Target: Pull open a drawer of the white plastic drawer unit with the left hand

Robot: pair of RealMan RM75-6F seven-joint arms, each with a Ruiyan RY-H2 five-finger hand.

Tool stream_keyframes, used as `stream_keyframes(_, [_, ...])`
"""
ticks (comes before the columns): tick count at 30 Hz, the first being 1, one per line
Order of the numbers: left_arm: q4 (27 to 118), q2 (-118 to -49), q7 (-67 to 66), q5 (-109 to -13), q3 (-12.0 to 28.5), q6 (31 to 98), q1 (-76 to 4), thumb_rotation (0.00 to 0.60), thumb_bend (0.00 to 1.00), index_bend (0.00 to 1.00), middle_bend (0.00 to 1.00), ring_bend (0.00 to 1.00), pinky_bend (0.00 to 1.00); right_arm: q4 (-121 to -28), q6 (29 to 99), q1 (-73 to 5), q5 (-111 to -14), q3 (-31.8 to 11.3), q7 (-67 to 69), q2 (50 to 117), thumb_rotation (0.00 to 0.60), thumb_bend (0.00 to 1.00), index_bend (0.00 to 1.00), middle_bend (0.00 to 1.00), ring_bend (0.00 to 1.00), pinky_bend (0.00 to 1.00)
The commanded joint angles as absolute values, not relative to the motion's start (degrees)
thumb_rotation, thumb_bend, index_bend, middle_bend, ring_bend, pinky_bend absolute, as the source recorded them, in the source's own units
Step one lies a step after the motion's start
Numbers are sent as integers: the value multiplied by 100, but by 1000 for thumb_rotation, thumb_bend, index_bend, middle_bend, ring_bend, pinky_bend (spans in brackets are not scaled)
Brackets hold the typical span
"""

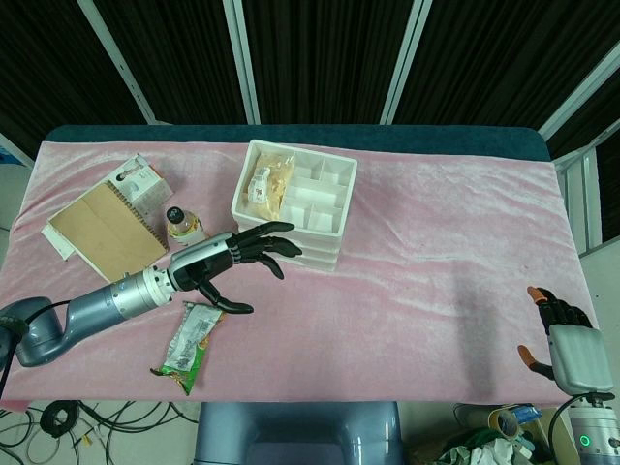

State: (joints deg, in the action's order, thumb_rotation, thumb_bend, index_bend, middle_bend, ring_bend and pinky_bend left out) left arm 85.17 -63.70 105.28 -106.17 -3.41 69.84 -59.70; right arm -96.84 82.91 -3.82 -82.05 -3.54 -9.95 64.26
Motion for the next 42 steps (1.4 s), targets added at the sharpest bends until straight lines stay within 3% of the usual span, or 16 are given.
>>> stream_keyframes(1, [8521,-6357,10502,-10616,-370,6994,-5977,600,187,39,165,109,279,-9685,8290,-383,-8209,-352,-991,6425,600,177,141,122,188,204])
stream_keyframes(20, [8955,-6259,8745,-10250,-519,6723,-5659,600,187,47,195,132,307,-9664,8354,-348,-8328,-295,-989,6388,600,176,141,122,188,204])
stream_keyframes(31, [8939,-6263,8641,-10308,-576,6561,-5683,600,188,42,195,134,311,-9666,8349,-346,-8298,-312,-962,6376,600,176,141,122,188,204])
stream_keyframes(33, [8901,-6264,8550,-10296,-600,6515,-5668,600,190,38,205,161,337,-9665,8350,-343,-8299,-311,-955,6370,600,177,141,122,188,204])
stream_keyframes(37, [8881,-6242,7687,-10115,-722,6102,-5576,600,220,22,290,334,480,-9670,8345,-342,-8297,-311,-941,6360,600,177,141,122,188,204])
stream_keyframes(42, [9046,-6365,6952,-9604,-804,5688,-5327,600,247,2,377,458,589,-9670,8338,-346,-8316,-301,-949,6366,600,176,141,122,188,204])
